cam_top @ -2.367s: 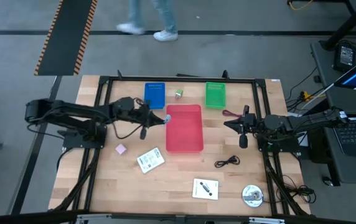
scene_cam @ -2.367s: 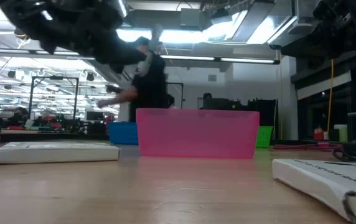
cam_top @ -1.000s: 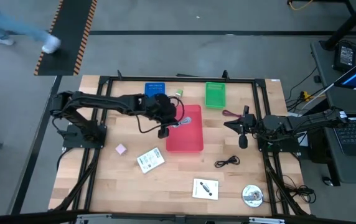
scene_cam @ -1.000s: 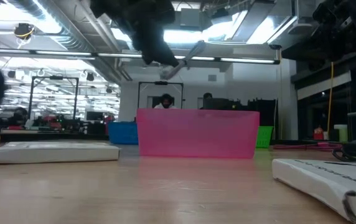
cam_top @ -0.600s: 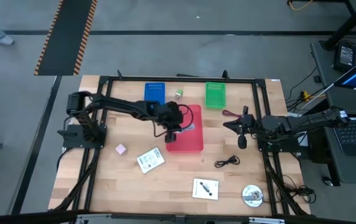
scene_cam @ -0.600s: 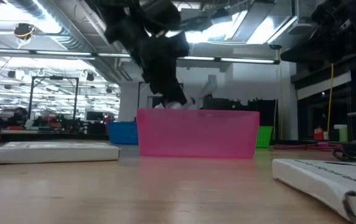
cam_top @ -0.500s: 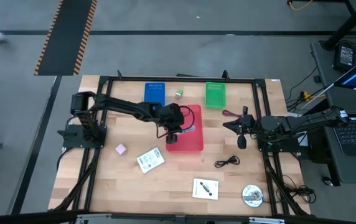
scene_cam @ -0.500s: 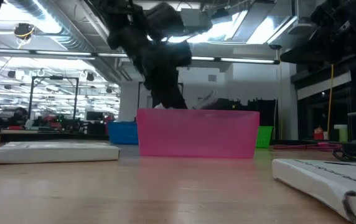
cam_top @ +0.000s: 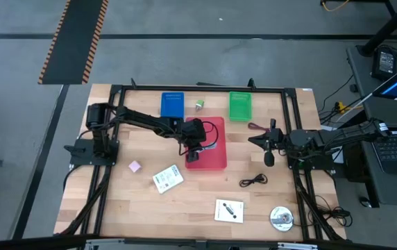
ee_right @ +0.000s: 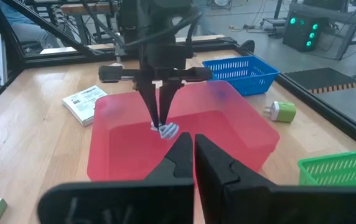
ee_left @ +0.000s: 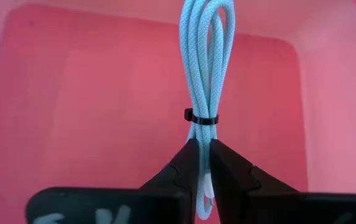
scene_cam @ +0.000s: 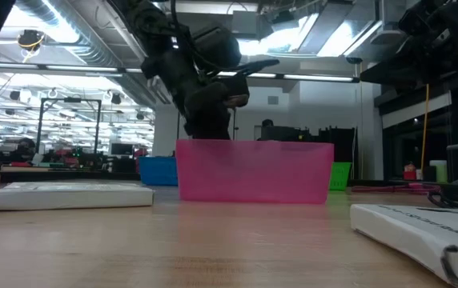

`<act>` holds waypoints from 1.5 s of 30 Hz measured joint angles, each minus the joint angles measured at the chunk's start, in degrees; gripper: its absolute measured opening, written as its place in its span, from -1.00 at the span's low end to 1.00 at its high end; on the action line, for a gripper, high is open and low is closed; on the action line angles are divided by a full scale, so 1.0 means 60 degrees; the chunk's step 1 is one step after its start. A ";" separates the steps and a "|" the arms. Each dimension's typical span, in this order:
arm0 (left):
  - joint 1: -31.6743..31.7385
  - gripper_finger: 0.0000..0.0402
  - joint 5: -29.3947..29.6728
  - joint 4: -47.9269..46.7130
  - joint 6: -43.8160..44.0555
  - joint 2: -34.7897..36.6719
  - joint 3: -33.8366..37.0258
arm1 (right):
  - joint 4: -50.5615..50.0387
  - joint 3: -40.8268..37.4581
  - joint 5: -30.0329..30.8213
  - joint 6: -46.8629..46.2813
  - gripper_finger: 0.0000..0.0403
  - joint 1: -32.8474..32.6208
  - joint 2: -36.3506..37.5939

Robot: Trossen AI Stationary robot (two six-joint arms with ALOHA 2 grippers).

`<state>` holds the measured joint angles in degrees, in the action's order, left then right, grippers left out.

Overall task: Pick and place items into bin
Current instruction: Put the blue charger cable into the red bin, then put the pink charger cable into the red bin

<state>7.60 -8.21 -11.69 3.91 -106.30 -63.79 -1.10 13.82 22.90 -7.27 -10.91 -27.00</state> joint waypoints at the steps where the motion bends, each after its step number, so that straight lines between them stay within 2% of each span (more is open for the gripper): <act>1: 0.0000 -0.81 -0.0001 0.0030 -0.0001 0.0015 0.0000 | 0.0000 0.0000 0.0000 0.0000 -1.00 0.0002 0.0000; 17: 0.0000 -0.80 -0.0017 0.0063 -0.0026 0.0022 0.0000 | -0.0007 0.0000 0.0000 0.0033 -1.00 -0.0002 0.0000; 22: -0.0018 -0.79 -0.0131 -0.0038 -0.0507 0.0193 0.0004 | -0.0015 0.0000 0.0000 0.0033 -1.00 0.0002 0.0000; 31: -0.0221 -0.98 -0.0122 -0.0584 -0.1268 0.1828 0.0004 | -0.0022 0.0000 0.0000 0.0069 -1.00 -0.0002 0.0000; 38: -0.0574 -0.99 -0.0013 -0.0810 -0.1323 0.3301 0.0022 | -0.0030 0.0000 0.0000 0.0030 -1.00 0.0002 -0.0068; 45: -0.1316 -0.99 0.1260 -0.0429 -0.1024 0.4380 0.1031 | -0.0017 0.0000 -0.0002 0.0036 -1.00 -0.0001 -0.0433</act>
<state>-0.30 -0.65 -14.26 -2.24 -80.02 -57.61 -1.21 13.82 22.88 -7.05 -10.91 -29.60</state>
